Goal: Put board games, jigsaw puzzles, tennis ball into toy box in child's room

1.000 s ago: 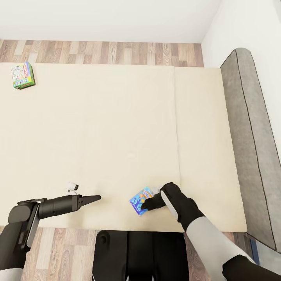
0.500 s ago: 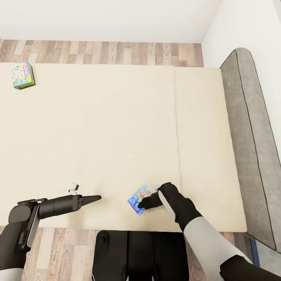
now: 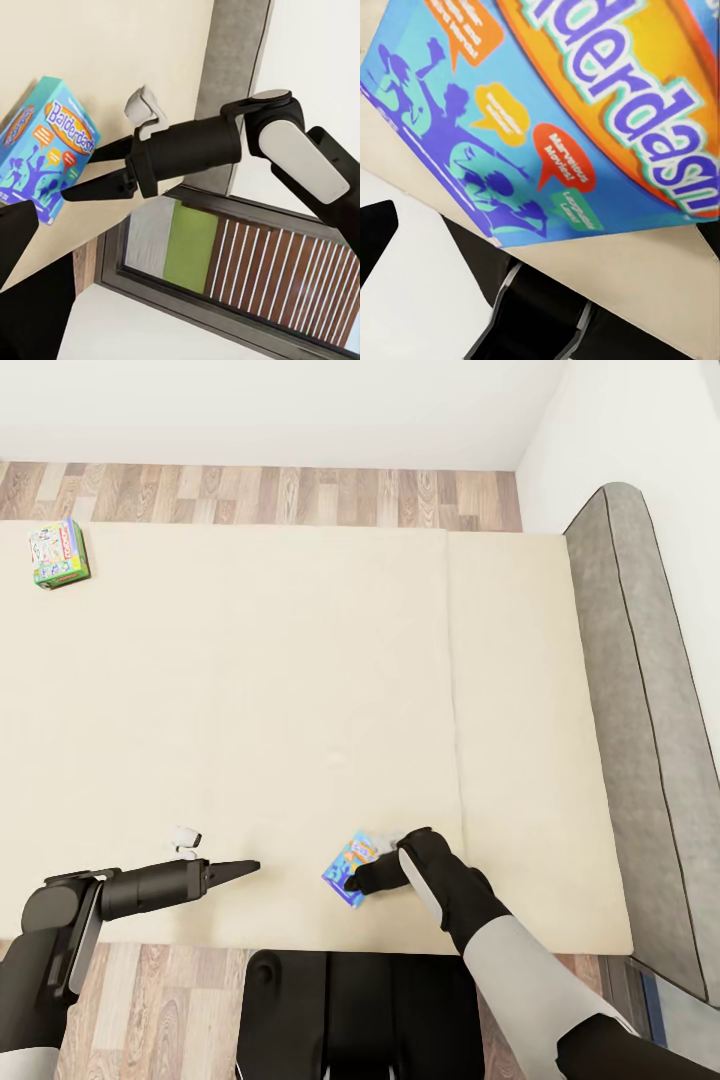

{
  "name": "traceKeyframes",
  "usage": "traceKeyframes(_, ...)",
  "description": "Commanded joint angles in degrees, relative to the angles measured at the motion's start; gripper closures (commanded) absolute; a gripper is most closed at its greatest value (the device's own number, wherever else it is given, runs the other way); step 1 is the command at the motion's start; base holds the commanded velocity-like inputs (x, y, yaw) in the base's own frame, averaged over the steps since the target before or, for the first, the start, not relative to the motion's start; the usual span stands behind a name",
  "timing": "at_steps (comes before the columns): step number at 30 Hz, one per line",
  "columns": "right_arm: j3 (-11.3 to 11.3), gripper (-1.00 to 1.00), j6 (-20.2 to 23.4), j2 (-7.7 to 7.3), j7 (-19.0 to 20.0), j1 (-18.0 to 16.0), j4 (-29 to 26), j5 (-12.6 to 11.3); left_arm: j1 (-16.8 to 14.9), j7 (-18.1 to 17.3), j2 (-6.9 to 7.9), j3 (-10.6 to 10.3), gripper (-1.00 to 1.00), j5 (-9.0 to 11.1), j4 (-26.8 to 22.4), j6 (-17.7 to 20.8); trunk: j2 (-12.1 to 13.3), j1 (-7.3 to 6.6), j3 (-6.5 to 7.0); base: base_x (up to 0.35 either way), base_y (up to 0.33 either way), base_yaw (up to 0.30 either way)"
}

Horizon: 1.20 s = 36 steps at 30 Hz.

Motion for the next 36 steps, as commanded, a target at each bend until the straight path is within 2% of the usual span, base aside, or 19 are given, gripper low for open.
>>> traceKeyframes(1, 0.04, -1.0, 0.07, 0.0, -0.2, -0.03, -0.03, -0.4, -0.01, -0.25, 0.01, 0.01, -1.0, -0.06, -0.02, 0.61, -0.09, 0.03, -0.06, 0.0, 0.0, 0.0)
traceKeyframes(9, 0.03, -1.0, -0.88, 0.0, -0.2, -0.03, -0.02, -0.47, -0.01, -0.28, 0.02, 0.02, -1.0, -0.04, -0.01, 0.63, -0.09, 0.03, -0.06, 0.0, 0.0, 0.0)
traceKeyframes(30, 0.1, -1.0, -9.4, 0.0, -0.33, -0.03, 1.36, -0.9, -0.01, -0.06, -0.04, 0.07, -1.0, -0.13, 0.0, 0.55, -0.09, 0.03, -0.06, 0.0, 0.0, 0.0)
traceKeyframes(36, 0.19, -1.0, -9.53, 0.0, -0.51, -0.03, 1.78, -0.92, -0.01, -0.04, -0.01, 0.07, -1.0, -0.13, -0.01, 0.55, -0.09, 0.03, -0.06, 0.0, 0.0, 0.0)
